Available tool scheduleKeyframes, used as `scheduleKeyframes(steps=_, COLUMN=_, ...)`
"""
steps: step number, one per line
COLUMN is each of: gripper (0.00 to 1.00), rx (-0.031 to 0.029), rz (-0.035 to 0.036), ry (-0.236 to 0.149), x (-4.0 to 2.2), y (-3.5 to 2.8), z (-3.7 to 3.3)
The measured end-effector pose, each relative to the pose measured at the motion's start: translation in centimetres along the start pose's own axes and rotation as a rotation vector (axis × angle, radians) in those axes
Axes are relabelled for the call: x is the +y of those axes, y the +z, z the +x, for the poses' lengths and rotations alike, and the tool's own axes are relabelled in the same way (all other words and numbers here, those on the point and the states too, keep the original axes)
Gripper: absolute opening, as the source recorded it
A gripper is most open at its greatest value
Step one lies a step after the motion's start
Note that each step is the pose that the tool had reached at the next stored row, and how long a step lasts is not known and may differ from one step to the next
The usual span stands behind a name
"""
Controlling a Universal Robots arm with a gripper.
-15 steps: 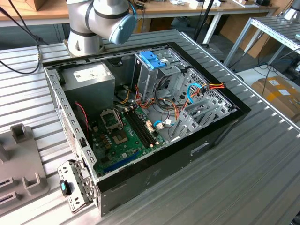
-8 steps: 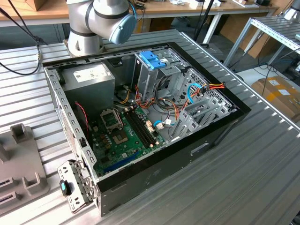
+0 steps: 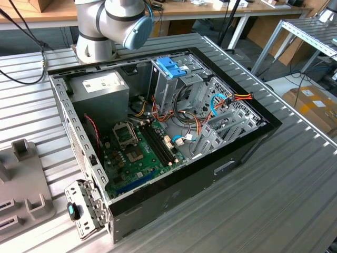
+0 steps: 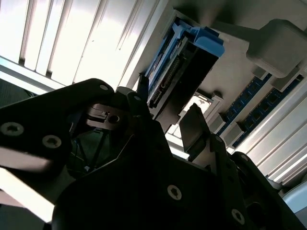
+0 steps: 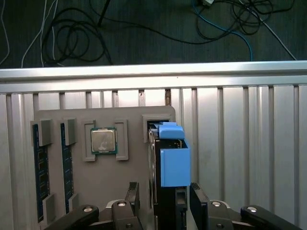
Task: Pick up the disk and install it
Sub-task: 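Pick up the disk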
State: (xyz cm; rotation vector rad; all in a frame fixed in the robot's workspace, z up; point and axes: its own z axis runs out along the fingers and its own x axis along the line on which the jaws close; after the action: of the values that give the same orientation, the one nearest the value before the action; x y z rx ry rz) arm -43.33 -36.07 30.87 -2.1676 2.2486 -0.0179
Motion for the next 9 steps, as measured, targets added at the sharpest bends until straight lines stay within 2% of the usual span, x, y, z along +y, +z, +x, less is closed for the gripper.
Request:
scheduleKeyframes(steps=1, gripper=0.53, rx=0.0000, rz=0.0000, ry=0.000, x=0.00, y=0.00, z=0.00)
scheduleKeyframes(steps=3, gripper=0.40, rx=0.0000, rz=0.0000, ry=0.000, x=0.00, y=0.01, z=0.00)
scheduleKeyframes(steps=4, gripper=0.40, rx=0.0000, rz=0.0000, ry=0.000, x=0.00, y=0.01, z=0.00)
scheduleKeyframes(steps=5, gripper=0.35, rx=0.0001, rz=0.0000, ry=0.000, x=0.00, y=0.01, z=0.00)
scheduleKeyframes(steps=9, gripper=0.35, rx=0.0000, rz=-0.0001, ry=0.000, x=0.00, y=0.01, z=0.00)
